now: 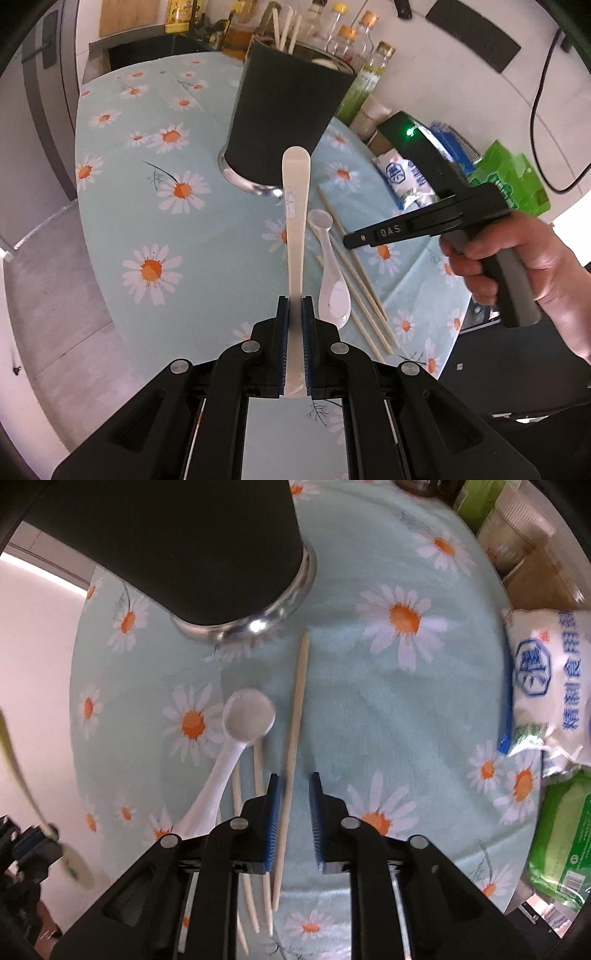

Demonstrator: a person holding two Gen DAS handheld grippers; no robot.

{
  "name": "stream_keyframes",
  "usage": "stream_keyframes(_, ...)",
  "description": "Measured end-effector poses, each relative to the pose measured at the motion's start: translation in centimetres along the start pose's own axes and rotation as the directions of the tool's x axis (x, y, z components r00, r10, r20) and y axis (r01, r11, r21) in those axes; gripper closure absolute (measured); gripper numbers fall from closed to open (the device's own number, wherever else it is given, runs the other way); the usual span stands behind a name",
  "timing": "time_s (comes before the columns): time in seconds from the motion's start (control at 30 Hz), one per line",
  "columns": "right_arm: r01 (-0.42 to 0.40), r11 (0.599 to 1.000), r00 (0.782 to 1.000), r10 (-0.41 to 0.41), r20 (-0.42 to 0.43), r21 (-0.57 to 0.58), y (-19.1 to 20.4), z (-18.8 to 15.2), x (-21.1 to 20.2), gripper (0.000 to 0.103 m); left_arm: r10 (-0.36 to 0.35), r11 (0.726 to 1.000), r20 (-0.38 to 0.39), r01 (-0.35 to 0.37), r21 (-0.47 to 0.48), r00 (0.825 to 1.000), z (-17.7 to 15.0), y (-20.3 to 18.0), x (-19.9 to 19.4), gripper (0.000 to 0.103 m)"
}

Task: Organize utensils
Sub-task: 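Grasp a white spoon with the left tool while the right tool grasps a wooden chopstick, then lift spoon and chopstick over the black holder, lower them in, open both tools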

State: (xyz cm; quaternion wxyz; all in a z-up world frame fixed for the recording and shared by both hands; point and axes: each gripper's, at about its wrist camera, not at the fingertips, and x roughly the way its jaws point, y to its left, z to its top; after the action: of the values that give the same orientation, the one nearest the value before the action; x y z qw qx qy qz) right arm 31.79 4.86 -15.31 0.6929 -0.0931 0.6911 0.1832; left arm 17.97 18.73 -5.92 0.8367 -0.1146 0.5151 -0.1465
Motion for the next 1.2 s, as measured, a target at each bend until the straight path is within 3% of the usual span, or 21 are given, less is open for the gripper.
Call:
stream_keyframes(0.13, 0.04, 0.999, 0.999, -0.04, 0.005, 0.018, 0.9, -0.2, 0.3, 0.097, -0.027, 1.0, 0.029, 0.027, 0.001, 0.999, 0.0, 0.5, -0.5, 0.097)
stream_keyframes(0.37, 0.05, 0.996, 0.999, -0.05, 0.0, 0.078, 1.3, 0.2, 0.6, 0.097, -0.089, 0.996, 0.056, 0.088, 0.019, 0.994, 0.5, 0.9, -1.3, 0.097)
stream_keyframes(0.47, 0.045, 0.994, 0.999, -0.047, 0.013, 0.1, -1.2, -0.3, -0.6, 0.097, -0.108, 0.993, 0.061, 0.106, 0.043, 0.992, 0.8, 0.7, -1.4, 0.097)
stream_keyframes(0.67, -0.02, 0.987, 0.994, 0.003, 0.106, 0.158, -1.7, -2.8, -4.1, 0.097, -0.158, 0.985, 0.065, 0.153, 0.078, 0.985, 2.0, 0.9, -1.4, 0.097)
stream_keyframes(0.87, -0.054, 0.988, 0.977, 0.022, 0.212, 0.145, -1.5, -4.2, -8.0, 0.097, -0.178, 0.981, 0.084, 0.17, 0.095, 0.98, 3.8, 1.0, -1.6, 0.097)
stream_keyframes(1.03, -0.111, 0.989, 0.951, 0.077, 0.3, 0.1, -0.3, -4.6, -11.4, 0.097, -0.175, 0.981, 0.13, 0.162, 0.102, 0.976, 5.6, 0.4, -2.9, 0.097)
stream_keyframes(1.2, -0.206, 0.978, 0.873, 0.191, 0.449, -0.014, 1.0, -4.3, -15.0, 0.097, -0.159, 0.985, 0.179, 0.143, 0.101, 0.971, 6.8, -0.4, -4.2, 0.097)
